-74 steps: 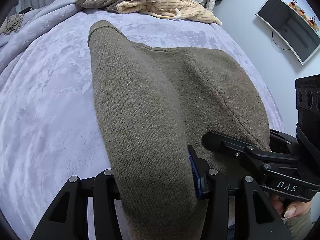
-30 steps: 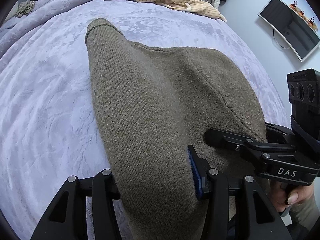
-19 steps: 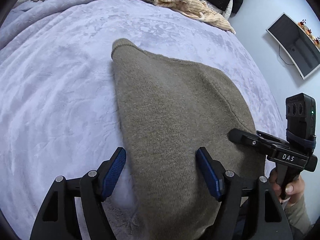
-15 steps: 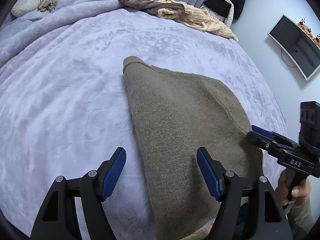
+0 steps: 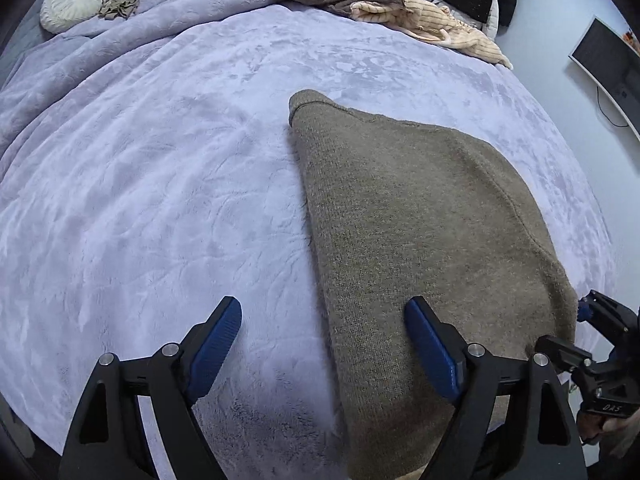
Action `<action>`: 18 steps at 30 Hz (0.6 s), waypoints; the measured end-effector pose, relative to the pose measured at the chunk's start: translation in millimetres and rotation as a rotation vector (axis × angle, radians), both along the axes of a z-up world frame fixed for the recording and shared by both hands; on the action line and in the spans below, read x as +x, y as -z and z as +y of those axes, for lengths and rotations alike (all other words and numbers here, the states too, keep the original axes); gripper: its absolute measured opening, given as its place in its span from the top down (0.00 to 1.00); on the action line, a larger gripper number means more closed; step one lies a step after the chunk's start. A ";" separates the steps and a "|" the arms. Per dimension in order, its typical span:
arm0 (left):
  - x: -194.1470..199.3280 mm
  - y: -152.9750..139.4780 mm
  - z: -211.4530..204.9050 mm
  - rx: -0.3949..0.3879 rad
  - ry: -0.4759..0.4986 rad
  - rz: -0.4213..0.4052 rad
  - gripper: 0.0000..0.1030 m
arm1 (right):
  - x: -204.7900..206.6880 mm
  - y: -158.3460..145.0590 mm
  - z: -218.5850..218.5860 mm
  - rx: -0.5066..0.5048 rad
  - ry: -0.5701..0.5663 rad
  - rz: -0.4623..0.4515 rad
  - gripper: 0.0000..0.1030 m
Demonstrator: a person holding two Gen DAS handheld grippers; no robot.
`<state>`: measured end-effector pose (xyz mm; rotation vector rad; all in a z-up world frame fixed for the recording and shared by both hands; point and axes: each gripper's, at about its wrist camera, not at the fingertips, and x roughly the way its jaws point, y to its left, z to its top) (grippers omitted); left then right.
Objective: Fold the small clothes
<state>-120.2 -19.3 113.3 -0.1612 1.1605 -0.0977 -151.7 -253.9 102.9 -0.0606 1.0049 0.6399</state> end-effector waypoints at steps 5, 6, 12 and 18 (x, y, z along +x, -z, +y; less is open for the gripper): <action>14.5 -19.1 -7.1 0.041 0.011 -0.056 0.17 | -5.4 -50.8 -0.1 0.095 -0.042 -0.135 0.39; 19.1 -15.1 -8.9 0.055 0.011 -0.047 0.17 | -4.4 -53.1 3.5 0.112 -0.068 -0.134 0.39; 22.4 12.1 -9.0 0.047 0.009 0.009 0.17 | 6.9 -0.7 21.4 0.003 -0.090 -0.011 0.37; 38.0 -15.5 -12.6 0.040 0.022 -0.036 0.17 | 17.7 -18.6 9.6 0.094 -0.077 -0.025 0.36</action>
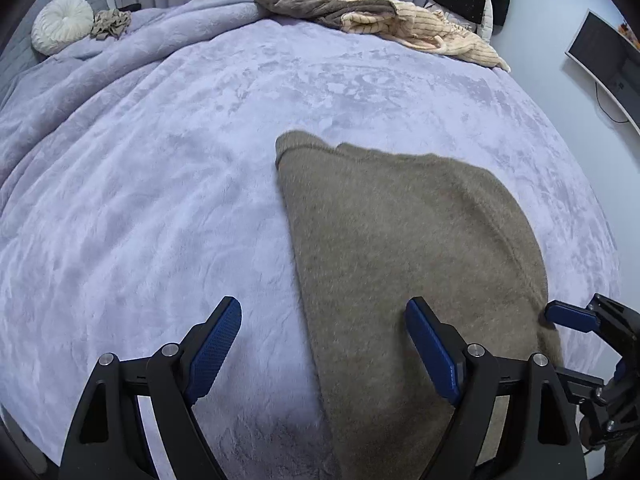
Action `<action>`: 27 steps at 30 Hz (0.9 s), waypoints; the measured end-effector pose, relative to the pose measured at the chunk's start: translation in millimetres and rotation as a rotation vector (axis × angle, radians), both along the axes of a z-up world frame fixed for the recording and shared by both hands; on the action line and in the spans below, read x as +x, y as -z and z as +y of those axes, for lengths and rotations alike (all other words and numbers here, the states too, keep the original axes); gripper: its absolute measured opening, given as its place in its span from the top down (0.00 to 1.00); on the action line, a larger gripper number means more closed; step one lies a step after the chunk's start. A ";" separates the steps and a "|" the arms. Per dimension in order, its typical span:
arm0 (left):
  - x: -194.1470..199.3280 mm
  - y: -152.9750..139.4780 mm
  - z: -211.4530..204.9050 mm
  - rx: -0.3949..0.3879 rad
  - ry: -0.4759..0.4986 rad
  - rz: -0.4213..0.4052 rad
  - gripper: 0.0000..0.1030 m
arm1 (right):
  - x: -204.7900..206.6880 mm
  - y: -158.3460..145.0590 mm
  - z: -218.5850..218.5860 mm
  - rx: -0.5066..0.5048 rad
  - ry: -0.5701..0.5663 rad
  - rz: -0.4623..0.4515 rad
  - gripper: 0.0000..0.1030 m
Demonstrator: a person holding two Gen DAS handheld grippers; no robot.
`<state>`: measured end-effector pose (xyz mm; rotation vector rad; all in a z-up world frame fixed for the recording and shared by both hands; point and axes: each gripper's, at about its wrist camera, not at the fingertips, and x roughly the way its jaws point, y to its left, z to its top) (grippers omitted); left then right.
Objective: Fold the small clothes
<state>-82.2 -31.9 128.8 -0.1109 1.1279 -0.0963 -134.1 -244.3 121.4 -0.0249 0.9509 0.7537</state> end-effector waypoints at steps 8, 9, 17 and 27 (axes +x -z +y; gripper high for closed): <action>64.4 20.4 -13.9 0.068 0.009 0.044 0.17 | 80.1 12.3 17.4 -0.040 0.019 0.041 0.32; 67.4 26.3 -15.0 0.076 0.012 0.056 0.17 | 86.9 18.6 17.8 -0.053 0.026 0.049 0.33; 68.8 33.0 -16.4 0.077 0.007 0.086 0.17 | 95.1 20.7 9.0 -0.065 0.087 0.065 0.32; -11.8 11.0 -27.7 0.072 0.082 0.023 0.17 | -8.7 4.9 19.4 -0.040 -0.073 -0.005 0.32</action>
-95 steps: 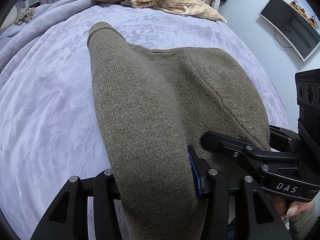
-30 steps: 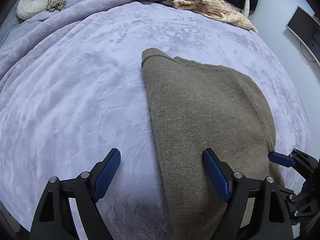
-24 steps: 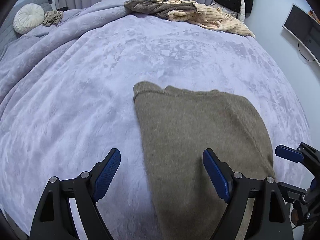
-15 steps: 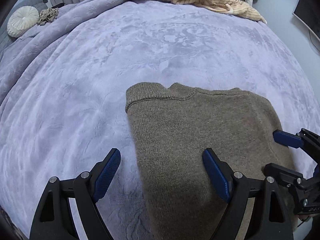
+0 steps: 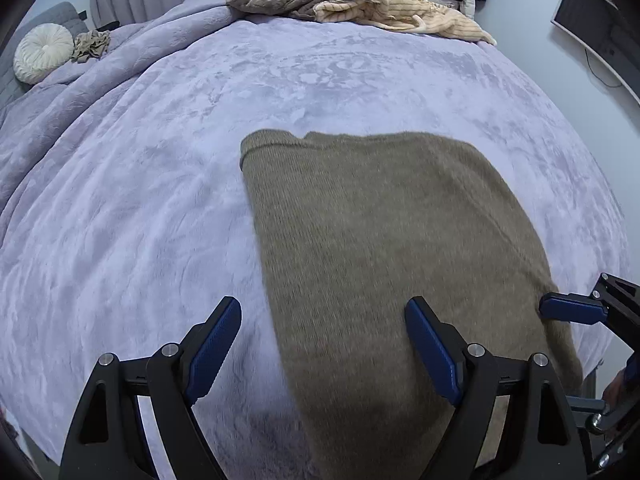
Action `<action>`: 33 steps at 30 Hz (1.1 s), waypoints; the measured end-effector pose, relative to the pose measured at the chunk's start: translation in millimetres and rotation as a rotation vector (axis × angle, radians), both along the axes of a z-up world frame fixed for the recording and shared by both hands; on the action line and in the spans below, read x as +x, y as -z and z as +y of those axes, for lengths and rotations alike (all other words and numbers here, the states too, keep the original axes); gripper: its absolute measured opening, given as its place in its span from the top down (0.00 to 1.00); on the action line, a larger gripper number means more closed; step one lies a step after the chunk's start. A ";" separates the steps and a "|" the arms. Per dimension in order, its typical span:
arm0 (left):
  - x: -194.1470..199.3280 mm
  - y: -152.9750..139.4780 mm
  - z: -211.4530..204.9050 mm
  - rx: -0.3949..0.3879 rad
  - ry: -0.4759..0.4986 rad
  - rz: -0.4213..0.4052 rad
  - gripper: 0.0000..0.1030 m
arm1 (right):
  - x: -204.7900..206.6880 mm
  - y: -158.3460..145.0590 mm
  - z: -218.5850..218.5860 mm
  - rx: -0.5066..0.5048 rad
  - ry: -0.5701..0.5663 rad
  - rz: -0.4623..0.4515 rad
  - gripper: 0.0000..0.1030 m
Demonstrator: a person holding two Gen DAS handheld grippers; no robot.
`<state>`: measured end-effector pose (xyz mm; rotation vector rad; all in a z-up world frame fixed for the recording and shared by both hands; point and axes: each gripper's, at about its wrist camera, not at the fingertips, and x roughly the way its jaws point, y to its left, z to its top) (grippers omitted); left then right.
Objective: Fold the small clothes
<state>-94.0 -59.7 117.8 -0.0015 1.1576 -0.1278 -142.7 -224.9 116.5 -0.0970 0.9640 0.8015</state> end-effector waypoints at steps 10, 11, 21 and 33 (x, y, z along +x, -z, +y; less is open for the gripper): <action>-40.5 -21.7 6.2 -0.018 -0.011 -0.017 0.17 | -28.3 2.2 -13.0 -0.060 0.017 -0.017 0.32; -42.4 -27.6 5.1 -0.001 -0.011 -0.024 0.17 | -31.8 -6.3 -12.6 -0.083 0.021 -0.047 0.32; -41.5 -52.7 -10.1 0.118 -0.052 -0.052 0.17 | -20.2 -29.5 7.8 -0.257 0.074 -0.063 0.27; -44.0 -51.9 -15.4 0.143 -0.098 -0.012 0.17 | -9.7 -38.6 11.8 -0.315 0.121 -0.069 0.27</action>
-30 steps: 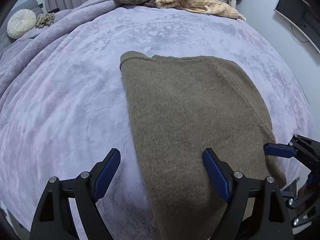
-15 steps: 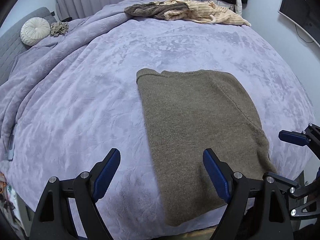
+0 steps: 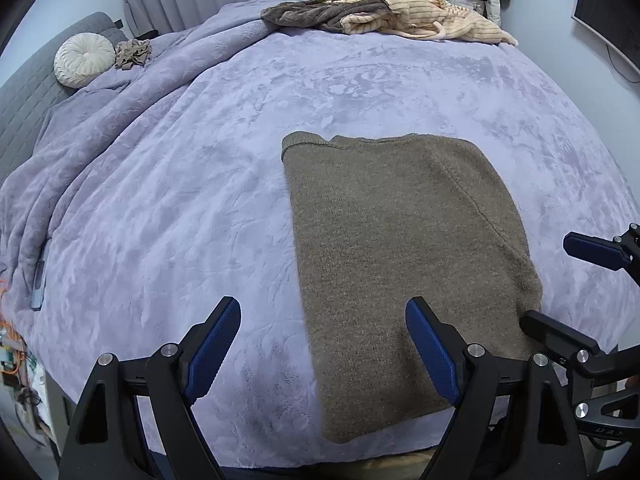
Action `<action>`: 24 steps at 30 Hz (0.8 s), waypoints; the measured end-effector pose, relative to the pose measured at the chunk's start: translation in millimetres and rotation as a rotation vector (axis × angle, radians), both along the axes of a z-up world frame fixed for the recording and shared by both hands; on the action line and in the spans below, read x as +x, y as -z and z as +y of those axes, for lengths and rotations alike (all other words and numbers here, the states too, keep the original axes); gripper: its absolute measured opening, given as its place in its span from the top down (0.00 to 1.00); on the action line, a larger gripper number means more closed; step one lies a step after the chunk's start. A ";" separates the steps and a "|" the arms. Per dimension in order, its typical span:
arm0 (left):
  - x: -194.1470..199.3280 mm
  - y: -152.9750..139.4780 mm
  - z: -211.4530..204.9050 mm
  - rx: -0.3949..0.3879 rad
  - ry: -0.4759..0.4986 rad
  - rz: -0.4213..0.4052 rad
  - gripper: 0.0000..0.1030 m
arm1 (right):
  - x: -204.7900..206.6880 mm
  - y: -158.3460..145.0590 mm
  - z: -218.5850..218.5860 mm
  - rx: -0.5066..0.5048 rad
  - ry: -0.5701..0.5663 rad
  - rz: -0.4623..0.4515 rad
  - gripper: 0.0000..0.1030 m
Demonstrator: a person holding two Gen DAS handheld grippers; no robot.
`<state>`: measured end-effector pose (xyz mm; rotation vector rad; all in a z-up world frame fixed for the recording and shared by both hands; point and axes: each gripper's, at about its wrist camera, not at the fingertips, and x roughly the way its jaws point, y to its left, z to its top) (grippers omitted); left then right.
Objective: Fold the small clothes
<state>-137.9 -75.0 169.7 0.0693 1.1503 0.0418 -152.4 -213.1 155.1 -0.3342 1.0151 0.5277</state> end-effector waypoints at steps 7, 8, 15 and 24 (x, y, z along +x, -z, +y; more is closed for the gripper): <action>1.1 11.5 -2.4 -0.007 0.009 0.061 0.17 | 4.0 0.6 -3.6 -0.018 0.011 -0.003 0.27; 1.0 11.8 -2.9 -0.011 0.011 0.064 0.17 | 4.8 0.8 -4.6 -0.017 0.013 0.002 0.27; 2.3 10.4 -5.2 -0.007 0.000 0.046 0.17 | 9.0 1.8 -6.8 -0.031 0.014 0.008 0.27; 2.7 13.4 -6.8 0.032 -0.023 0.056 0.17 | 17.8 5.3 -5.1 -0.040 0.013 0.024 0.27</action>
